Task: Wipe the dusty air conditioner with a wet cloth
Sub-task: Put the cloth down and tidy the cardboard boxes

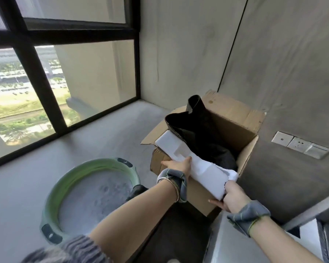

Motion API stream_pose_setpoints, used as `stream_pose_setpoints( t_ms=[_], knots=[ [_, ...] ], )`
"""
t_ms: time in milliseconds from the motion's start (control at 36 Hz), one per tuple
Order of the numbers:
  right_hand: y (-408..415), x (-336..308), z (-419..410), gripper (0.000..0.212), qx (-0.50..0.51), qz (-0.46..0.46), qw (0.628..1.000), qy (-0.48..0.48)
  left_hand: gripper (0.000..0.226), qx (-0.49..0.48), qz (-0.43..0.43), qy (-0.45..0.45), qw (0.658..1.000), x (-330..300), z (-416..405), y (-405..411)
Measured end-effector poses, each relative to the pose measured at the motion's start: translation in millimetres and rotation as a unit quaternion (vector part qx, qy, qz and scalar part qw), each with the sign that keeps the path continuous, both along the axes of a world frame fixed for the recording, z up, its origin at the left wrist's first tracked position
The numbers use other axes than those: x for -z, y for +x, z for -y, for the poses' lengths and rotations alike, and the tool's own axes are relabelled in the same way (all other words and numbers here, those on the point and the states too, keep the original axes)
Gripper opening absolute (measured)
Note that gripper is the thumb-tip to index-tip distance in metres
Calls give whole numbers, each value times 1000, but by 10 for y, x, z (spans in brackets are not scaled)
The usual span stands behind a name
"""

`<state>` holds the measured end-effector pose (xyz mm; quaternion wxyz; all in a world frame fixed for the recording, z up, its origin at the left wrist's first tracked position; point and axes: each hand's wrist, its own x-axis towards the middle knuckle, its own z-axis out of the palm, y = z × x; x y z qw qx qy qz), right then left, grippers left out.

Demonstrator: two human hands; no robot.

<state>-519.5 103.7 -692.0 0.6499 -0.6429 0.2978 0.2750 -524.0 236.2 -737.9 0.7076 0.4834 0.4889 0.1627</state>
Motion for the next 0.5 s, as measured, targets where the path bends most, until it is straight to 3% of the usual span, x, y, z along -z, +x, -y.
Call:
stream_pose_setpoints(
  t_ms=[306, 361, 444, 500],
  knots=[
    [1334, 439, -1469, 30, -125, -11, 992, 11, 100, -90, -19, -6, 996, 218, -1430, 960],
    [1645, 491, -1811, 27, -153, -24, 988, 16, 113, -109, -2, -16, 994, 348, -1761, 1261],
    [1892, 460, -2183, 38, -154, -38, 987, 27, 129, -122, -3, -21, 992, 872, -2305, 1610],
    [2206, 441, -2467, 44, -158, -38, 985, 61, 135, -123, -25, -19, 992, 805, -2545, 1812]
  ],
)
